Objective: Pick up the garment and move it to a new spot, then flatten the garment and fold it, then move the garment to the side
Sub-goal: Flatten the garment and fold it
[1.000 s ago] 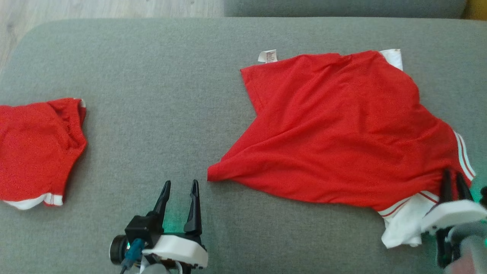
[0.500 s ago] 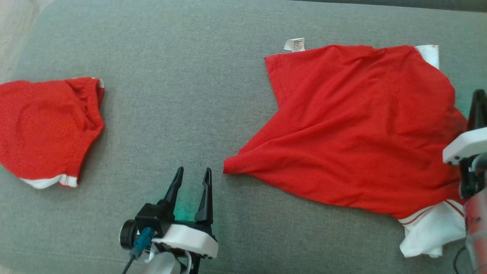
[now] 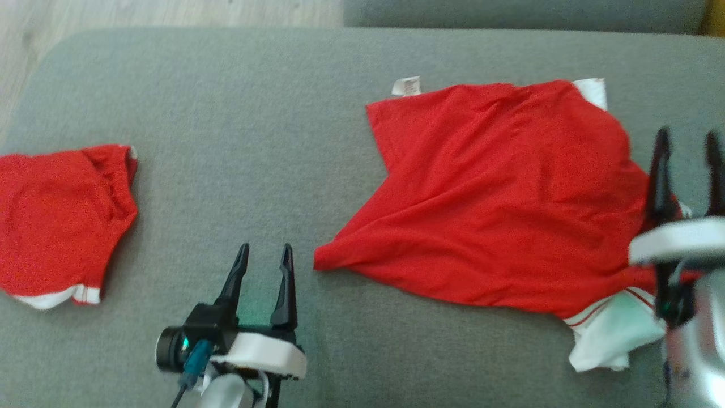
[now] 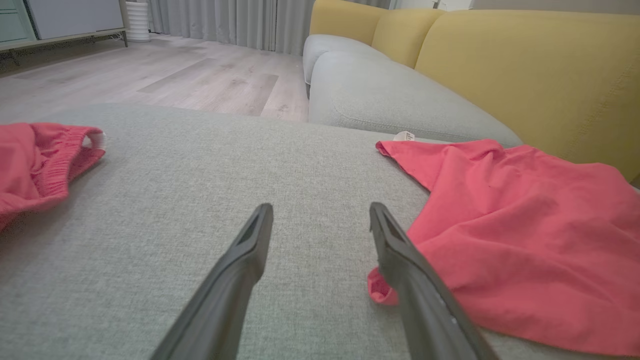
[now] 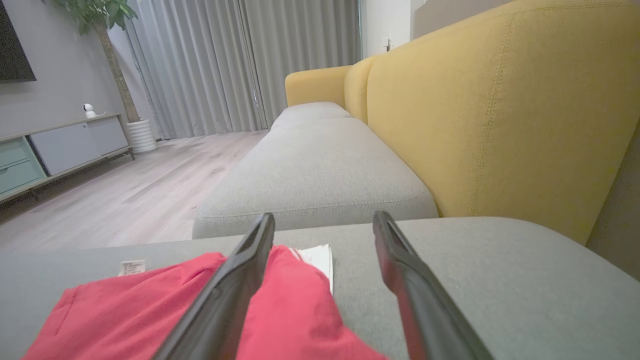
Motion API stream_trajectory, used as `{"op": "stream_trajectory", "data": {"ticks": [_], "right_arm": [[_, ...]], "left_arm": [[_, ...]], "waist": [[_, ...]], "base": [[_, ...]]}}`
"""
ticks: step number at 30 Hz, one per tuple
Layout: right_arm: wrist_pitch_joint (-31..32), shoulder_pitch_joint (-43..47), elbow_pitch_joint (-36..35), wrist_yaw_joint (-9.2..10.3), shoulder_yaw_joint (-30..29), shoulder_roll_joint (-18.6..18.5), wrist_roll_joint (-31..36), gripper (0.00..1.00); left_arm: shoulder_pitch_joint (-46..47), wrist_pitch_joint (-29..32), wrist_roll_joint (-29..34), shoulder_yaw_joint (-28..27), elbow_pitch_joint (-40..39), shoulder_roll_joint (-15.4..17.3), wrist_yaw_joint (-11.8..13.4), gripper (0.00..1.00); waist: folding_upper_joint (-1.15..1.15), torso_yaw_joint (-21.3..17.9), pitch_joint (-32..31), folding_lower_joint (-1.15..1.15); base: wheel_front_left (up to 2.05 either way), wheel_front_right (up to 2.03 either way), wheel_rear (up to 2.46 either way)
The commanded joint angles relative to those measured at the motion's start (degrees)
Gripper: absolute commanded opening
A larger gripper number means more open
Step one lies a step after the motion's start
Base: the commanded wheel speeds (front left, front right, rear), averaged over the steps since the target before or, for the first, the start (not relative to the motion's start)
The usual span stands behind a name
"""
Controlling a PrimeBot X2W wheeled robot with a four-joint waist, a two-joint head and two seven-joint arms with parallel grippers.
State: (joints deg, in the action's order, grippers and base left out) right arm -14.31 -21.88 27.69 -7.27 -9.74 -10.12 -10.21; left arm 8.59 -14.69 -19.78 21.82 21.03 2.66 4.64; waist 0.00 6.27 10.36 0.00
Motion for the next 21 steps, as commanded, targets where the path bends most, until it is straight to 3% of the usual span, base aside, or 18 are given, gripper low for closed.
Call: {"op": "stream_trajectory", "data": {"ticks": [1,5,11,16,21], "right_arm": [[-0.7,2.0,-3.2,-0.22,2.1,0.4,-0.5,1.0],[-0.7,9.4,-8.1,-0.22,4.5,2.0,-1.8,1.0],[-0.7,18.0,-10.0,-0.22,5.6,4.0,-2.7,1.0],[-0.7,18.1,-9.7,-0.22,4.9,4.0,-2.8,1.0],[1.5,13.5,-4.6,-0.22,4.3,1.1,-1.5,1.0]], "left_arm": [[-0.5,-0.3,0.9,-2.4,-2.0,0.2,0.3,1.0],[-2.5,-0.3,1.9,-4.5,-2.3,0.2,0.0,1.0],[-5.0,-0.3,2.6,-5.6,-3.1,0.2,-0.6,1.0],[-5.2,-0.3,2.7,-5.3,-3.0,0.2,-0.9,1.0],[-4.3,-0.3,2.5,-4.3,-2.7,0.2,-1.1,1.0]], "waist": [[0.0,-1.6,-1.9,0.0],[0.0,-3.0,-3.9,0.0],[0.0,-3.7,-4.9,0.0],[0.0,-3.7,-4.5,0.0],[0.0,-3.4,-2.7,0.0]], "base": [[0.0,0.0,0.0],[0.0,0.0,0.0],[0.0,0.0,0.0],[0.0,0.0,0.0],[0.0,0.0,0.0]]}}
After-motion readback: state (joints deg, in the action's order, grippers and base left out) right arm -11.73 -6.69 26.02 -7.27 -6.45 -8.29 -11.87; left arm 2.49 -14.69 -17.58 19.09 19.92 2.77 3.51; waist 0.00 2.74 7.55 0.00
